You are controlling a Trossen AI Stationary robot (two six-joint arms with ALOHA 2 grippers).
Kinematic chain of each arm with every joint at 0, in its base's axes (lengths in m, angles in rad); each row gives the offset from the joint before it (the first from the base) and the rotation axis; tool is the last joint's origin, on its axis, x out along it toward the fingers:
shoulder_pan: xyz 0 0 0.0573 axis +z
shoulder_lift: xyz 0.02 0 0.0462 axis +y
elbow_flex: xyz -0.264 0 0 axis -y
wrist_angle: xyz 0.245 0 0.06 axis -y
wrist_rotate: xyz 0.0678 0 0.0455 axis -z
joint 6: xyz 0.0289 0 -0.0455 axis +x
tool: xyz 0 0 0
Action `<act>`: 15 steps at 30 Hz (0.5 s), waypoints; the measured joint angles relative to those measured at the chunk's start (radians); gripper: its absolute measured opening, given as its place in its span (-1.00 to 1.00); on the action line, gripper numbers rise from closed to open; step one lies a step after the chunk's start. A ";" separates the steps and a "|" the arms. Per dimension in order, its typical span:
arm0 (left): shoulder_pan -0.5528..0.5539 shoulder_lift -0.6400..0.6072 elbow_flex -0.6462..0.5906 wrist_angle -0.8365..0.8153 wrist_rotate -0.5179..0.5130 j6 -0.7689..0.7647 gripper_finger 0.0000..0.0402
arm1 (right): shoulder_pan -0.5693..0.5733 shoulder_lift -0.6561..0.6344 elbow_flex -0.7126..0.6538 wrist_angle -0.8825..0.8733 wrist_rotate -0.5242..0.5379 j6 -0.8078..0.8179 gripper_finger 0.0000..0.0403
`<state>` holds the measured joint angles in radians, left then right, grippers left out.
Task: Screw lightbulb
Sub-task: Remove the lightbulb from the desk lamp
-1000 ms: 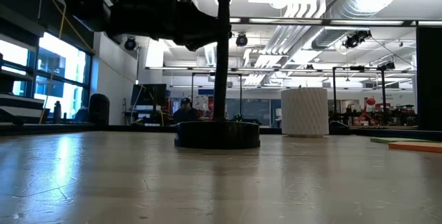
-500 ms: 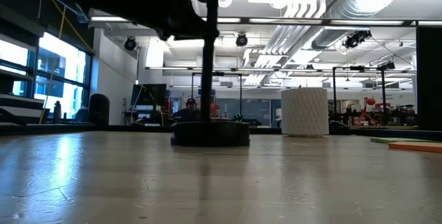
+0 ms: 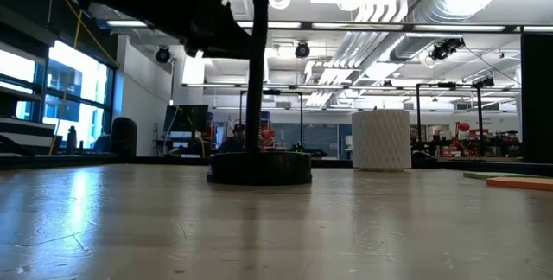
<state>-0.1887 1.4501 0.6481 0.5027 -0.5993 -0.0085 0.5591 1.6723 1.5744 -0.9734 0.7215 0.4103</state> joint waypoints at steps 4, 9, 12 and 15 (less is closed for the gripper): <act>0.004 -0.070 0.000 -0.109 0.047 -0.040 -0.08 | 0.016 0.000 -0.050 0.037 -0.033 0.030 0.48; -0.019 -0.201 0.001 -0.227 0.059 -0.042 0.18 | 0.058 0.000 -0.131 0.034 -0.045 0.170 0.48; -0.027 -0.285 0.001 -0.298 0.059 -0.037 0.24 | 0.100 0.000 -0.171 0.035 -0.026 0.256 0.48; -0.029 -0.355 0.001 -0.359 0.058 -0.008 0.25 | 0.143 -0.012 -0.221 0.039 0.012 0.342 0.48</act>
<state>-0.2173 1.0952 0.6491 0.1436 -0.5409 -0.0161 0.7020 1.6608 1.3538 -0.9341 0.7340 0.7525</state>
